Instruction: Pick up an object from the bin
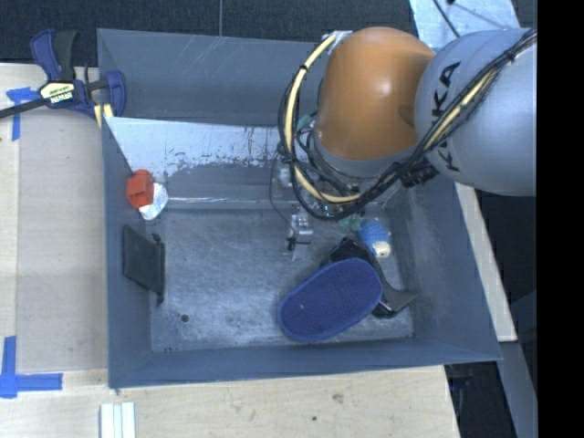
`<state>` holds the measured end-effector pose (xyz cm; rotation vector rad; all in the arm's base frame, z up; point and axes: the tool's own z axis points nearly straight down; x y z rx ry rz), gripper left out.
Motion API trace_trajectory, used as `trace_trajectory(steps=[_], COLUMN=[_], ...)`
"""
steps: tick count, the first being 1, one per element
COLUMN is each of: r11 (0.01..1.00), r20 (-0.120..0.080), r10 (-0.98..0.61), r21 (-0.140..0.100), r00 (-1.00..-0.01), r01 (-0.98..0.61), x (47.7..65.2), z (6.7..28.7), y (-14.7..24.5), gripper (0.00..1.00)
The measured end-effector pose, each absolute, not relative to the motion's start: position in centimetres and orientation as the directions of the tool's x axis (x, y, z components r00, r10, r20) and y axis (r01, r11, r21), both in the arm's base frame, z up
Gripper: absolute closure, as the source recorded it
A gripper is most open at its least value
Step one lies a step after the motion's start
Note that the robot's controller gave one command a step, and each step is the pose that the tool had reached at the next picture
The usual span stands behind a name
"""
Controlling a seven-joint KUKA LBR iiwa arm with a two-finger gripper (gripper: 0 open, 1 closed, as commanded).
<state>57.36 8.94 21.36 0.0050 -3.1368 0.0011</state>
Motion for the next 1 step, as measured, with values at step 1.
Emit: trace_trajectory(steps=[1], r11=[0.976], r20=[-0.006], r10=[-0.216], r21=[0.0], r00=[-0.976], r01=[-0.216], x=[48.99], z=[6.87], y=[5.35], gripper=[0.0])
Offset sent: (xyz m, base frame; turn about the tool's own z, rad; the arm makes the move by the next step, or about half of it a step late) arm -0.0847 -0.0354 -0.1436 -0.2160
